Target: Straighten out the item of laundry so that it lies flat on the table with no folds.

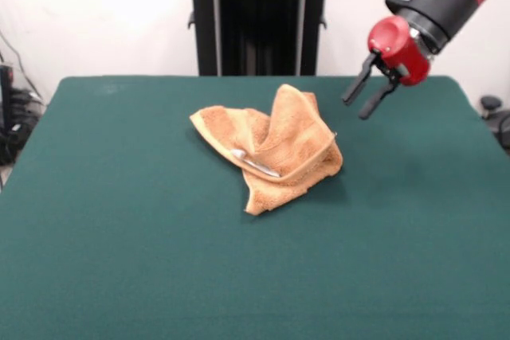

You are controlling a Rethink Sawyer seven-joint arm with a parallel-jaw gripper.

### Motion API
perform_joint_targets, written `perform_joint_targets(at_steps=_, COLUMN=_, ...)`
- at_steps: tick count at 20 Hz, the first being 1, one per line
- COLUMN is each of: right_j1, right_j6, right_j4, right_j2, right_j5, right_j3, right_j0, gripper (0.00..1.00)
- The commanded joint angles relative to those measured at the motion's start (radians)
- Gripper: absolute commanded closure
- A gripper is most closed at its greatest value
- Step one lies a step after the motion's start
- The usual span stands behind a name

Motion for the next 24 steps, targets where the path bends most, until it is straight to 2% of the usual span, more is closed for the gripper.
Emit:
perform_joint_targets(at_steps=1, right_j1=-0.069, right_j6=0.137, right_j4=-0.048, right_j2=0.062, right_j5=0.023, right_j3=0.033, right_j0=-0.028, gripper=0.0)
perform_joint_targets(at_steps=11, right_j1=-0.022, right_j6=0.178, right_j4=-0.044, right_j2=0.023, right_j5=0.034, right_j3=-0.002, right_j0=-0.002, gripper=0.0)
perform_joint_targets(at_steps=19, right_j1=-0.017, right_j6=0.23, right_j4=-0.009, right_j2=0.027, right_j5=-0.033, right_j3=0.008, right_j0=-0.008, gripper=0.0)
perform_joint_targets(at_steps=24, right_j1=-0.015, right_j6=0.22, right_j4=-0.013, right_j2=0.039, right_j5=-0.043, right_j3=0.004, right_j0=-0.022, gripper=0.0)
